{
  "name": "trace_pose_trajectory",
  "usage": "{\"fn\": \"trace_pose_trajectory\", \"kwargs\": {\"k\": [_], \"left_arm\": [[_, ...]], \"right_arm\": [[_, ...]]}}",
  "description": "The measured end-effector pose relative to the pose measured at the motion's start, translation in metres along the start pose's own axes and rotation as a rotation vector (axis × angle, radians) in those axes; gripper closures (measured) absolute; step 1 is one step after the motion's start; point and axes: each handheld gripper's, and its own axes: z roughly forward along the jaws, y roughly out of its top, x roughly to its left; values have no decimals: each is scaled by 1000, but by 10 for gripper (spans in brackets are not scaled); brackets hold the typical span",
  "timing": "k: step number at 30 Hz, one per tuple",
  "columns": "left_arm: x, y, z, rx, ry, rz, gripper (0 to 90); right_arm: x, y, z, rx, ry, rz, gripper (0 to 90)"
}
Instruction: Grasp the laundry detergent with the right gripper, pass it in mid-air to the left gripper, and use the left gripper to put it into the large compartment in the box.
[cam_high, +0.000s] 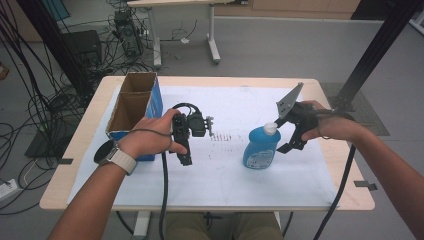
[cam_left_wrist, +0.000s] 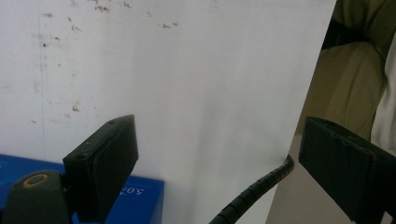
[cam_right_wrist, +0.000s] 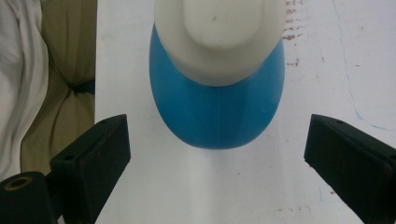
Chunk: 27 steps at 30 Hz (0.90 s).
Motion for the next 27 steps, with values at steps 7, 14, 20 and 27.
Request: {"fn": "trace_pose_trajectory", "kwargs": {"k": [7, 14, 20, 27], "left_arm": [[0, 0, 0, -4, -1, 0, 122], [0, -1, 0, -5, 2, -3, 123], [0, -1, 0, -9, 4, -2, 123], [0, -1, 0, -10, 3, -2, 123]], "right_arm": [[0, 1, 0, 0, -2, -3, 69], [0, 1, 1, 2, 0, -4, 69], [1, 1, 1, 3, -1, -1, 70], [1, 1, 1, 1, -1, -8, 70]]}}
